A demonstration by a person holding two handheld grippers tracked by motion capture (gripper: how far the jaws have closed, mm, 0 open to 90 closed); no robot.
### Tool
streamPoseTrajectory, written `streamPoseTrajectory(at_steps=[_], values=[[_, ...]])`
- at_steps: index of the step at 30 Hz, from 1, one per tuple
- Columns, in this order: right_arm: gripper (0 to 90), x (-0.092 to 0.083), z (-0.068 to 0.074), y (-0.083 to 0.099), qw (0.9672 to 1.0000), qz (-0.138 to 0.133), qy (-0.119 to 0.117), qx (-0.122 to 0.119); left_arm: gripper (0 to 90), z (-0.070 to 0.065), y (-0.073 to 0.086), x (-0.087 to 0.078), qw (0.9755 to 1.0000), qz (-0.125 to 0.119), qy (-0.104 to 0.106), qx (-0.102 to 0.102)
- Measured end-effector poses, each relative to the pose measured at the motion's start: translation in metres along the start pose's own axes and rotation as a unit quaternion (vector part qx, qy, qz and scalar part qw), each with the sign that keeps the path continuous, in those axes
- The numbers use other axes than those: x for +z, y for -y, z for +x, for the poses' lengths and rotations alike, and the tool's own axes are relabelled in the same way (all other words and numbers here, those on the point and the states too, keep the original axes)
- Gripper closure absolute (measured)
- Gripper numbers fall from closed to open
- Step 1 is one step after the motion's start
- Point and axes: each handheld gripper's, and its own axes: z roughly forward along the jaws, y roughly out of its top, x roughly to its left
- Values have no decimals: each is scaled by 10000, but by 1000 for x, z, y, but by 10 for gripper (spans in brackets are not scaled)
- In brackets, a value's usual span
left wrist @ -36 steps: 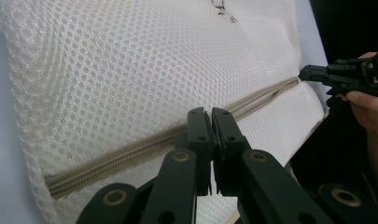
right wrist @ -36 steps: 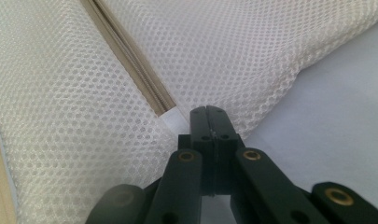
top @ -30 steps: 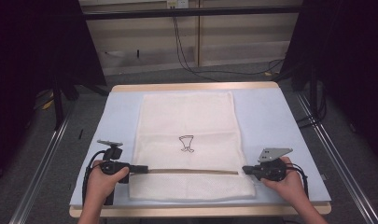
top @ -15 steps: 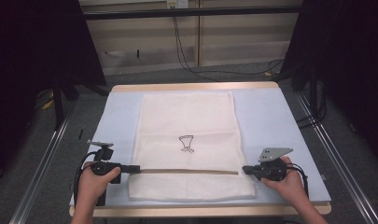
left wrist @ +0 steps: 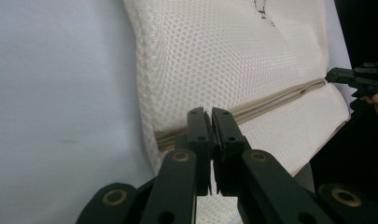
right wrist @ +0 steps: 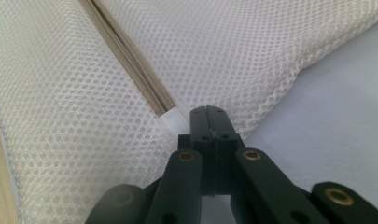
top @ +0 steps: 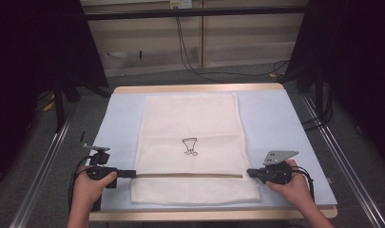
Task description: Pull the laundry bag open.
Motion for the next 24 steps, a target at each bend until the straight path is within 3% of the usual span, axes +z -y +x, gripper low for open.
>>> streamPoseTrajectory(at_steps=[3, 5, 10, 12, 13, 14, 15, 17, 19, 20, 21, 22, 23, 24], values=[[900, 0, 0, 0, 10000, 4, 3, -2, 871, 7, 0, -4, 9999, 40, -88, 59], [900, 0, 0, 0, 10000, 1, 1, -5, 870, 11, 1, -6, 9999, 57, -159, -12], [900, 0, 0, 0, 10000, 1, -4, 5, 870, 21, 2, -12, 9998, 10, -12, -181], [900, 0, 0, 0, 10000, -3, -9, 7, 831, 19, 1, -11, 9998, 73, -198, -61], [900, 0, 0, 0, 10000, -13, -16, -9, 765, 19, 0, -12, 9996, 1, -278, 34], [900, 0, -1, 1, 10000, -34, -19, -39, 759, 18, -1, -14, 9994, -97, -303, 98], [900, 0, -1, 1, 10000, -42, -45, 11, 737, 17, -1, -14, 9991, -233, -345, 59], [900, -1, -1, 1, 10000, -66, -47, -11, 634, 16, -3, -16, 9963, -591, -559, 290], [817, -4, -1, -1, 9999, -120, 16, -73, 614, 14, -6, -16, 9919, -818, -844, 473], [753, -7, -2, -2, 9996, -238, 134, -93, 567, 13, -7, -14, 9877, -1013, -1036, 583], [690, -11, -4, -3, 9988, -332, 339, -101, 466, 14, -8, -13, 9823, -1231, -1169, 791], [628, -16, -8, -3, 9975, -443, 553, 12, 367, 15, -9, -11, 9756, -1463, -1315, 974], [556, -20, -12, -2, 9956, -541, 751, 164, 311, 16, -10, -10, 9717, -1541, -1456, 1044], [503, -23, -16, -1, 9936, -567, 908, 352, 315, 16, -11, -8, 9693, -1537, -1602, 1055]])
